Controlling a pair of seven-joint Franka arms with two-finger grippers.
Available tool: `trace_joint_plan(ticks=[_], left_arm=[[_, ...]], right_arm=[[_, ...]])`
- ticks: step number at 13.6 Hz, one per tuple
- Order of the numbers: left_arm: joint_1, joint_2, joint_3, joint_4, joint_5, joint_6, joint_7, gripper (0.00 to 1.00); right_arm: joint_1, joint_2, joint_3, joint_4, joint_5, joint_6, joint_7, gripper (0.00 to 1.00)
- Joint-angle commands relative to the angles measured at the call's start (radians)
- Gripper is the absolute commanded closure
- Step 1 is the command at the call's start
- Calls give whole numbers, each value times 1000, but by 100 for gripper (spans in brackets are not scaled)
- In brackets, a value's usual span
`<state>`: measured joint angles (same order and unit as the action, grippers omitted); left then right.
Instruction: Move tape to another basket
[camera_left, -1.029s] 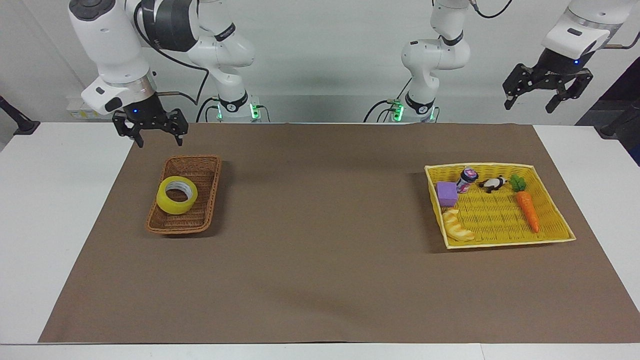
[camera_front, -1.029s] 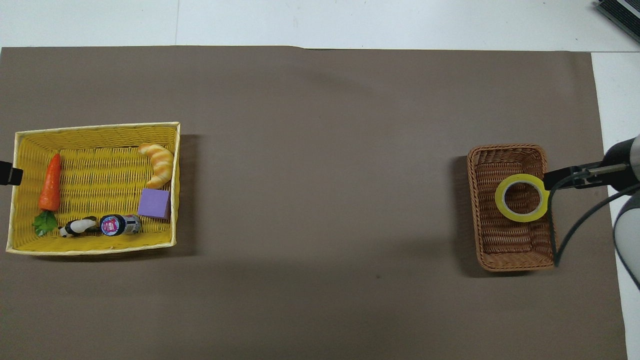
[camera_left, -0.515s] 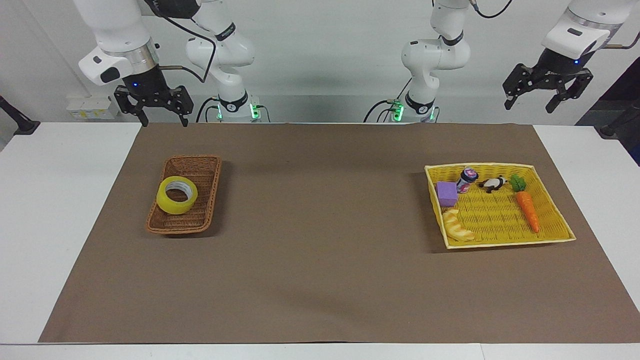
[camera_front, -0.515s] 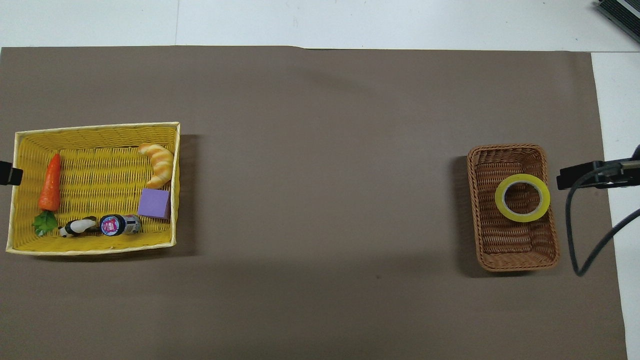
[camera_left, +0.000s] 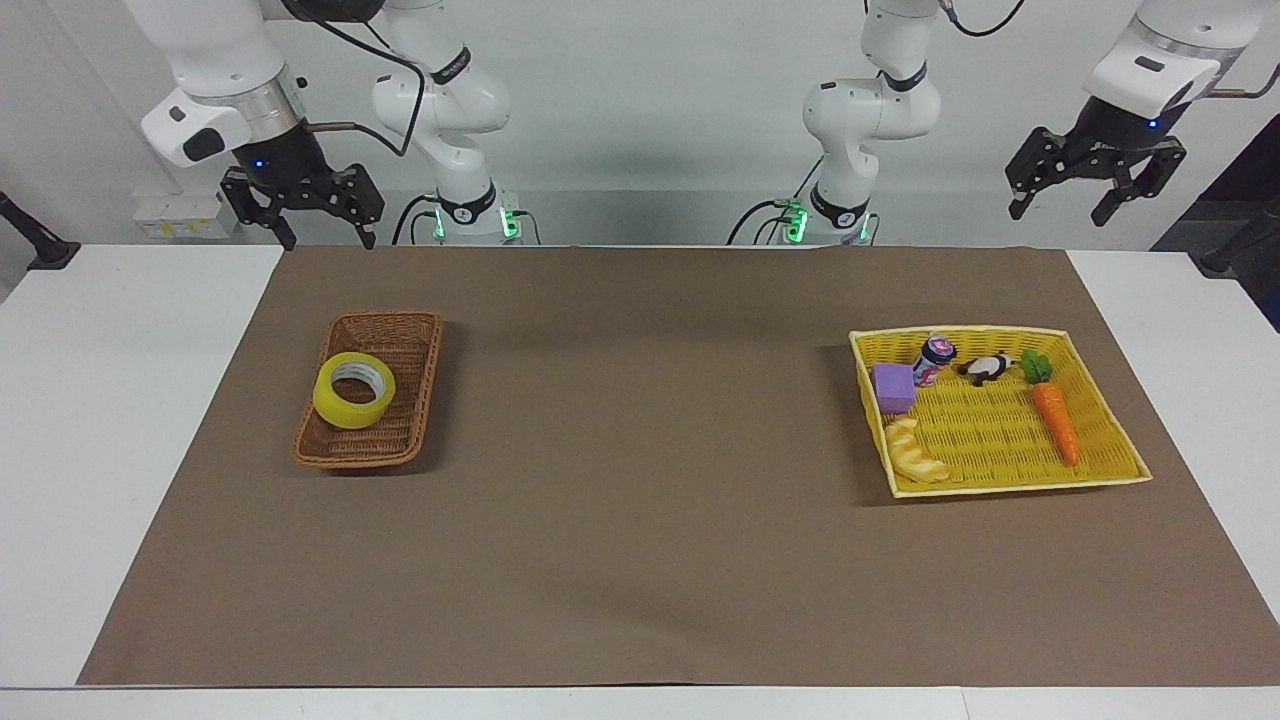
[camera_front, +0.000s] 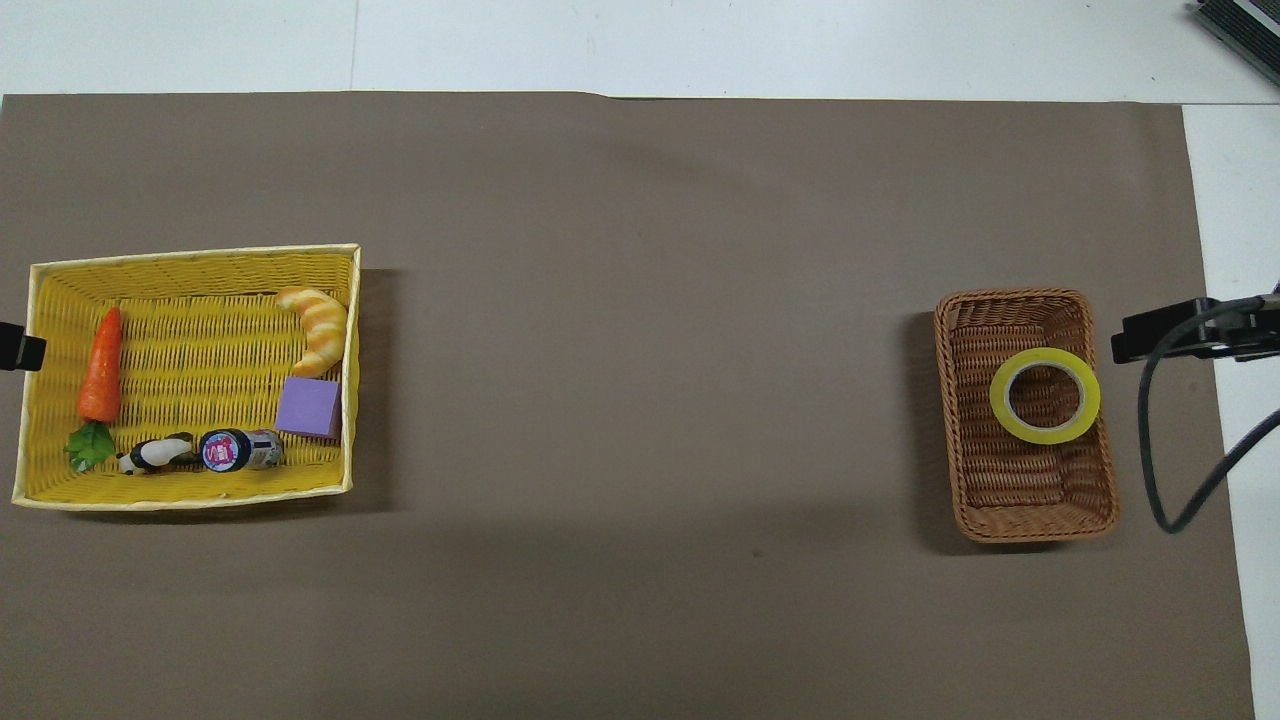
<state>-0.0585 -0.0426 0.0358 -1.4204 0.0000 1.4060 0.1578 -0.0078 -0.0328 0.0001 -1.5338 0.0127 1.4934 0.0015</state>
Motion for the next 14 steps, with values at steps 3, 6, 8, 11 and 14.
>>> trace_joint_plan(ticks=[3,6,8,11,14], left_arm=[[9,-23,-8,-26,17,-1,6,0],[9,-23,-8,-26,17,-2,8,0],[9,-23,-8,-26,17,-1,8,0],[8,-23,-8,-26,17,-1,6,0],[11,-8,-8,-12,9,15,-21,0]], right_arm=[[-14,14,4,26,4,-5,22,0],[-14,14,3,40,1,-27,22,0],[-15,11,4,41,9,-27,20,0],[-14,8,4,41,4,-18,15,0],[-32,5,3,38,9,-16,15,0]])
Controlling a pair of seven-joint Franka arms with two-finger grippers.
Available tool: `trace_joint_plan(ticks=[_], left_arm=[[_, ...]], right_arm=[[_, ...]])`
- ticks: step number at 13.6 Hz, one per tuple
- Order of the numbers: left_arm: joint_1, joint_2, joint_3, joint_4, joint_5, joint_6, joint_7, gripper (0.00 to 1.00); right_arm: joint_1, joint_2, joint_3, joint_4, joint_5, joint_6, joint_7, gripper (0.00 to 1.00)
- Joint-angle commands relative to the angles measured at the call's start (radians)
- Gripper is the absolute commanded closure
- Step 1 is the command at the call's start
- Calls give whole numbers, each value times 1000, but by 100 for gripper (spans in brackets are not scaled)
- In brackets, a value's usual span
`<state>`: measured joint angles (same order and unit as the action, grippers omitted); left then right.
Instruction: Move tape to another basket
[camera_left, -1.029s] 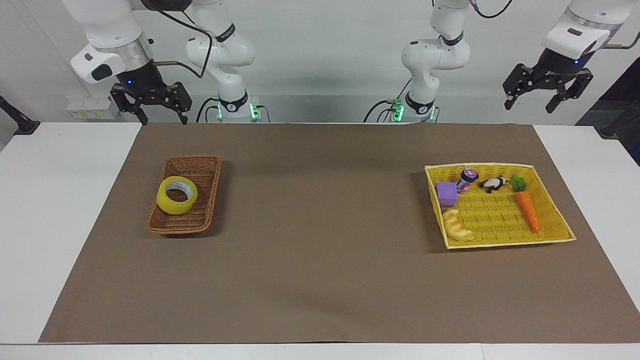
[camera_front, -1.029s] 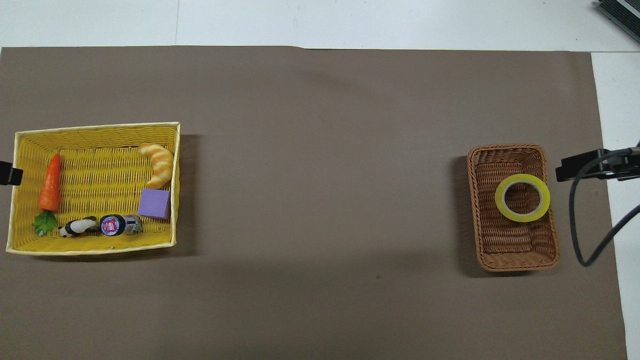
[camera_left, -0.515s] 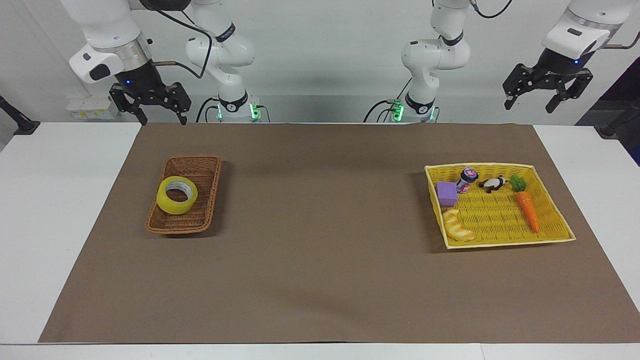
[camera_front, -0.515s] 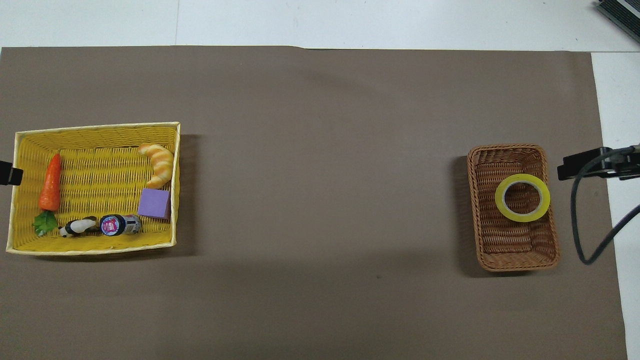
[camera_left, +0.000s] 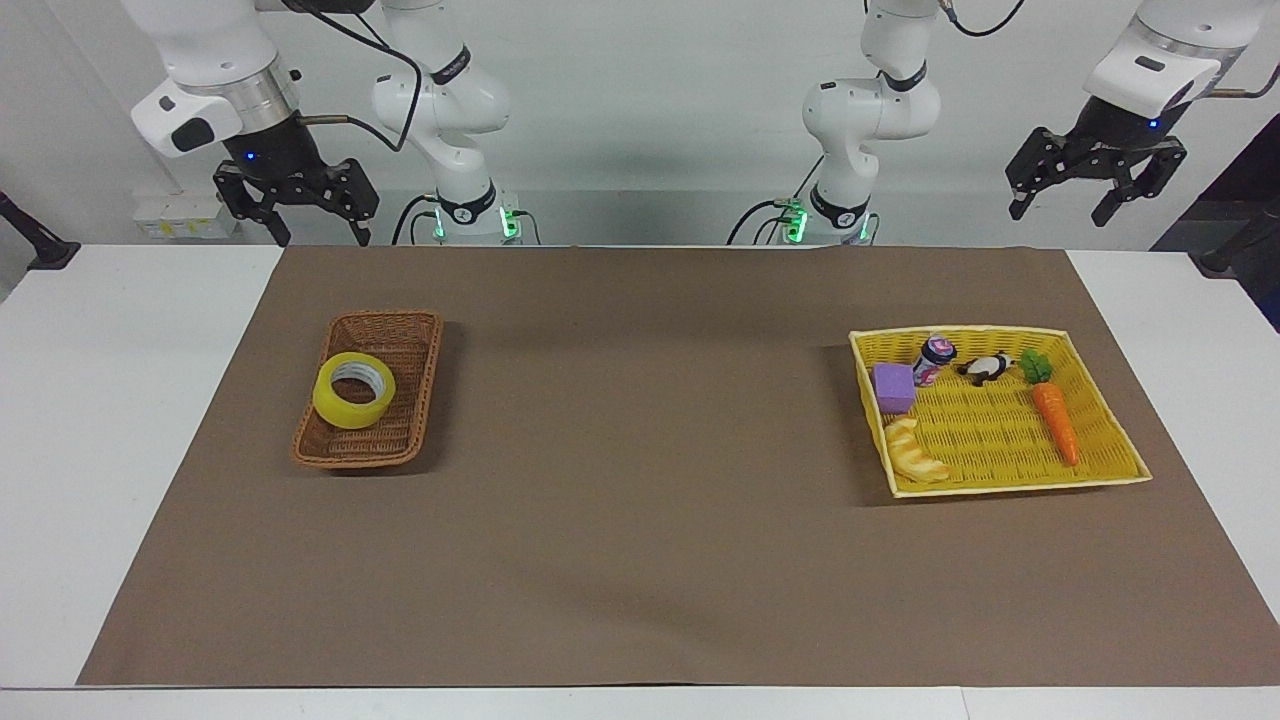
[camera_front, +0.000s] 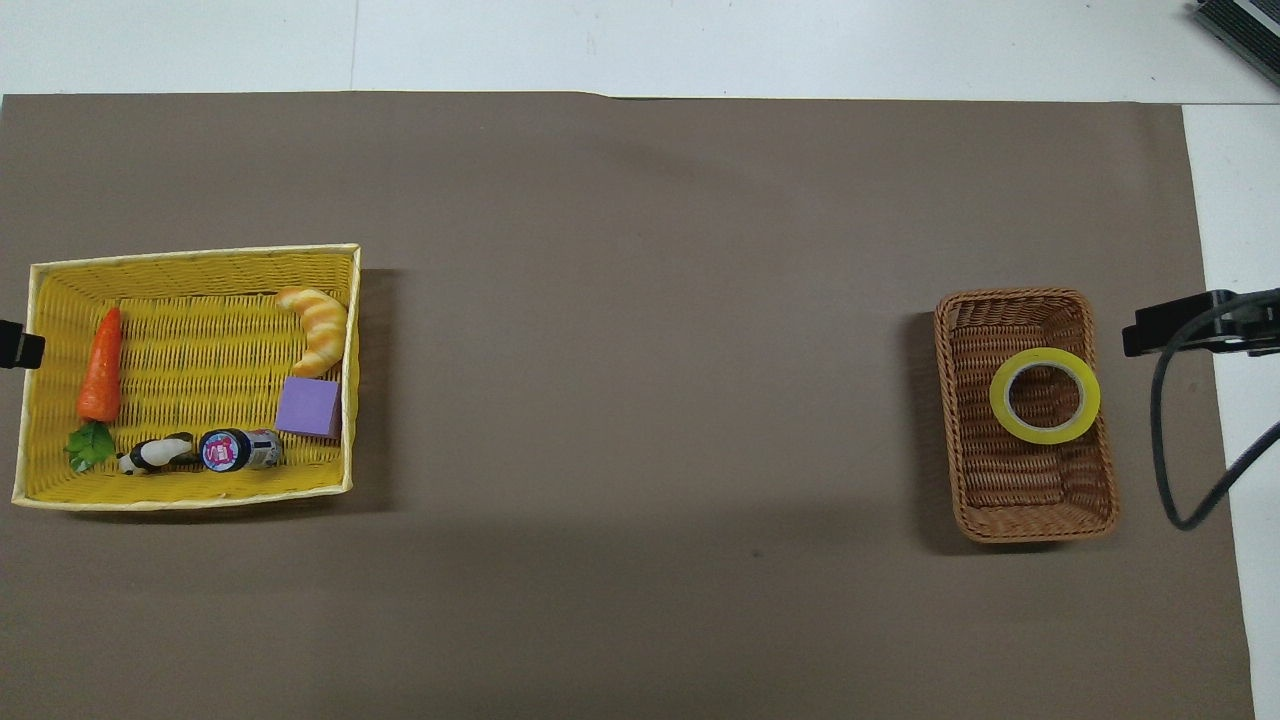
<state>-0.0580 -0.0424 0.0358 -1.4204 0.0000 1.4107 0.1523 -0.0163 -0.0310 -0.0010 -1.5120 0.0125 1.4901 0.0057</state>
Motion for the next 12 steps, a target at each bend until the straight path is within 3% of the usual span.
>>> trace_joint_plan(ticks=[1,12], left_arm=[[12,-5,-8,-9,6,-2,-16,0],[10,1,-5,9,-20,-18,-16,0]], right_arm=[[-25,3,4,16,20,-13,11,0],[-25,-1,4,10,23,-16,16,0]])
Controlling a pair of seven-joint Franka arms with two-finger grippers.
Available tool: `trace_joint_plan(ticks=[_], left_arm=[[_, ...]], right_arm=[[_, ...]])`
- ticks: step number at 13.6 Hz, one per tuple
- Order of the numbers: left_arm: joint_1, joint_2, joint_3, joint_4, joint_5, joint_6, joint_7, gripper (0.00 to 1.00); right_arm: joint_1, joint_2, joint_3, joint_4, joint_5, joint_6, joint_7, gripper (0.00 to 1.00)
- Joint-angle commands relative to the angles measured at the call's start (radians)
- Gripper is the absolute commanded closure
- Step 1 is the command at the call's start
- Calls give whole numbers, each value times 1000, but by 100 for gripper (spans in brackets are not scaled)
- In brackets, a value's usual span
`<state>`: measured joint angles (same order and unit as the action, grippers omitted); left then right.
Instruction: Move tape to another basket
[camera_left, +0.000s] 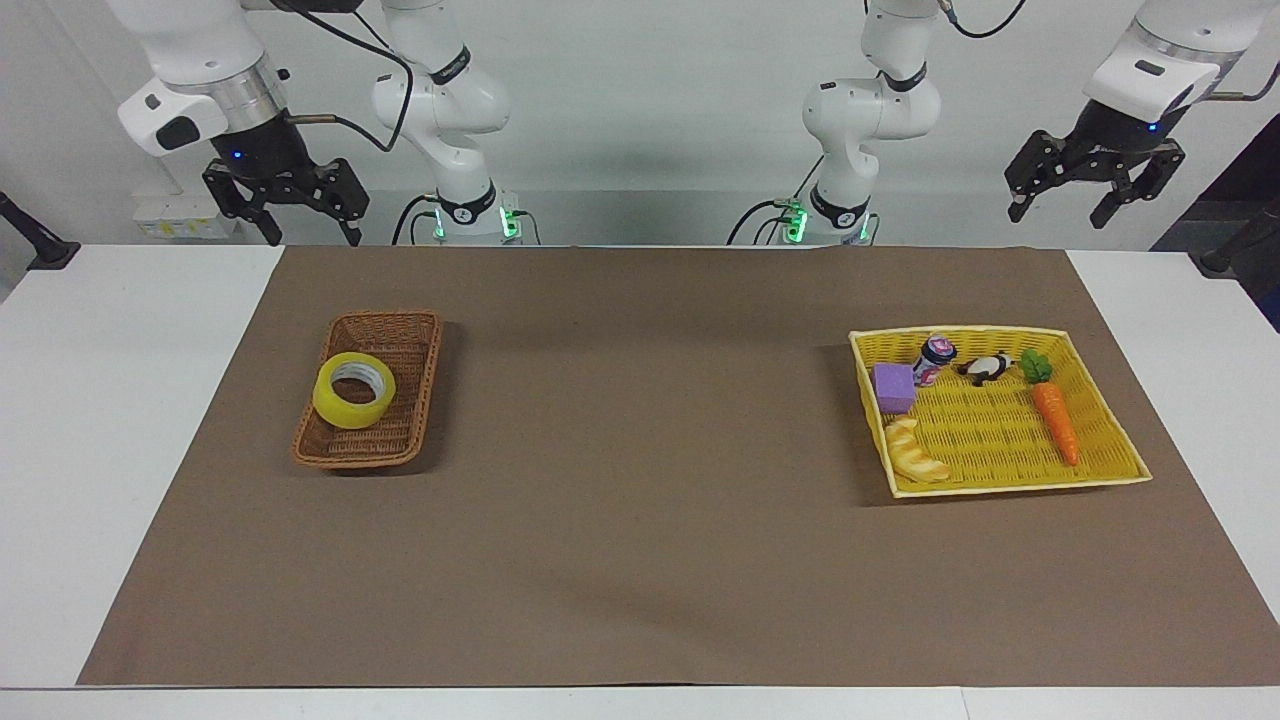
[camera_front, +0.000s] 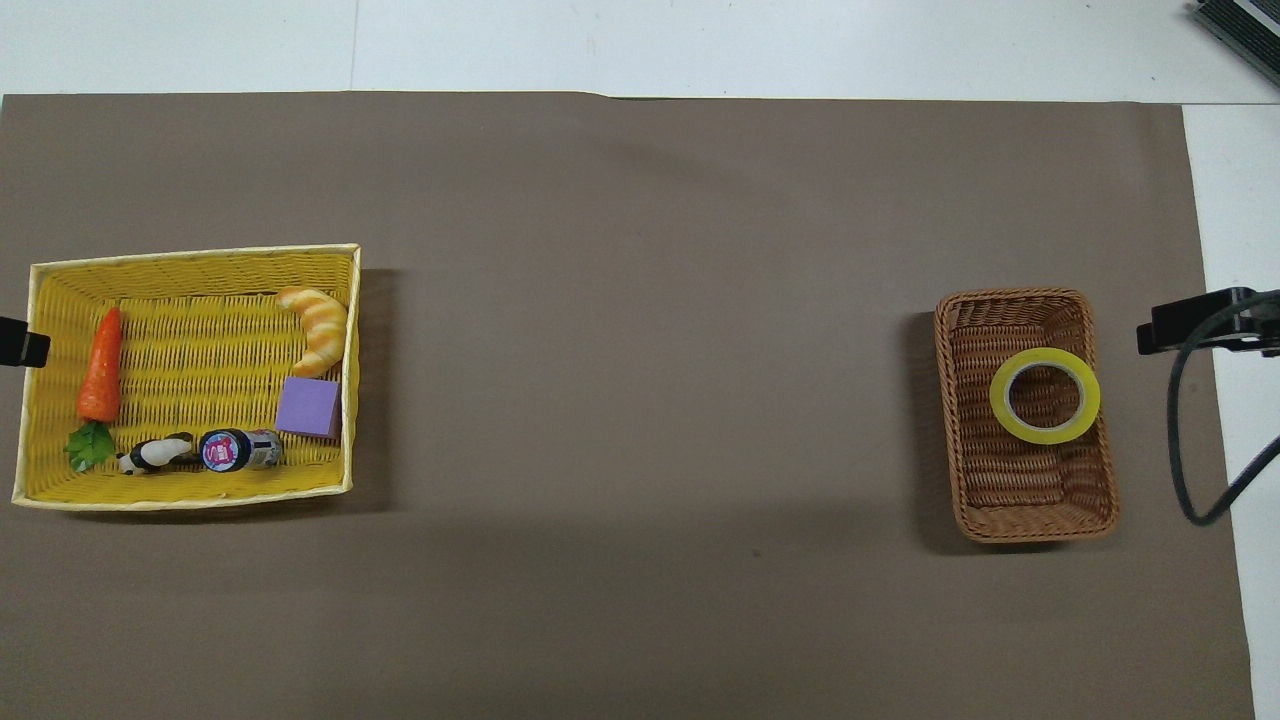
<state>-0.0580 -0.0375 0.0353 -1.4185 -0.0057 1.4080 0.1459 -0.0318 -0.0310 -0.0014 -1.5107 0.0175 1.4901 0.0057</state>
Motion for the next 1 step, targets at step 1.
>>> trace_joint_plan(ticks=[1], left_arm=[[10,-5,-5,6,-13,-18,-8,0]], right_arm=[[-10,-1,4,9,18,-17,16,0]])
